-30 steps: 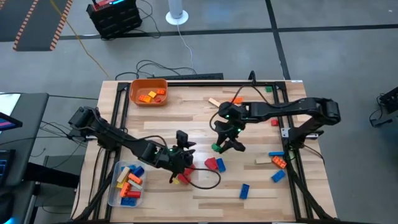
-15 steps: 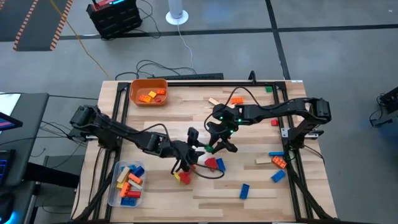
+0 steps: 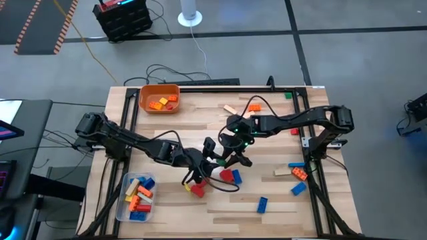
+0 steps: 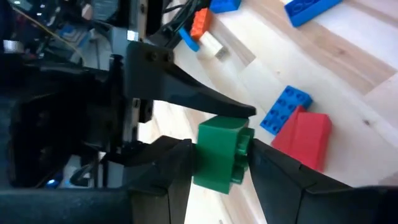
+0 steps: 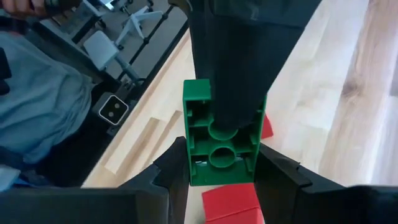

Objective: Sort blocks by size
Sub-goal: Put the small green game piece into the orange bin

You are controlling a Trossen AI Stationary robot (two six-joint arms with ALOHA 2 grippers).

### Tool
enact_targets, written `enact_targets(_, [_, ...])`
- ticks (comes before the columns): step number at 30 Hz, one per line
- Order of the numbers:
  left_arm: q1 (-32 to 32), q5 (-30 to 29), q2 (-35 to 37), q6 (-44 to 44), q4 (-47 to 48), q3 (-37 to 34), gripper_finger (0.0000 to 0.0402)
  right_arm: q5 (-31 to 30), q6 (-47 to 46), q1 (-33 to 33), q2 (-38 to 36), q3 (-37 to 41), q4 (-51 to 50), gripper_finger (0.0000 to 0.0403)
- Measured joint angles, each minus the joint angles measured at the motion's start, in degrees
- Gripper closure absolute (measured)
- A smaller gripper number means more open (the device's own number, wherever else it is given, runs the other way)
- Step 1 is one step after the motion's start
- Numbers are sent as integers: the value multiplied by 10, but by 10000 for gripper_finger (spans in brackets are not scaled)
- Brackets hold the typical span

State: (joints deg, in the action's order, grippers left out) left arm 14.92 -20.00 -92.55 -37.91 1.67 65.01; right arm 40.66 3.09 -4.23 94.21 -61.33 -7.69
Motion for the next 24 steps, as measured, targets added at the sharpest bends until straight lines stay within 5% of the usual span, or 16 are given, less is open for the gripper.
enact_targets(9, [0, 2, 1, 11, 21, 1, 309, 0, -24, -3, 0, 1, 19, 218])
enact_targets(24, [-44, -2, -1, 88, 162, 0, 303, -4, 19, -100, -13, -3, 36, 174])
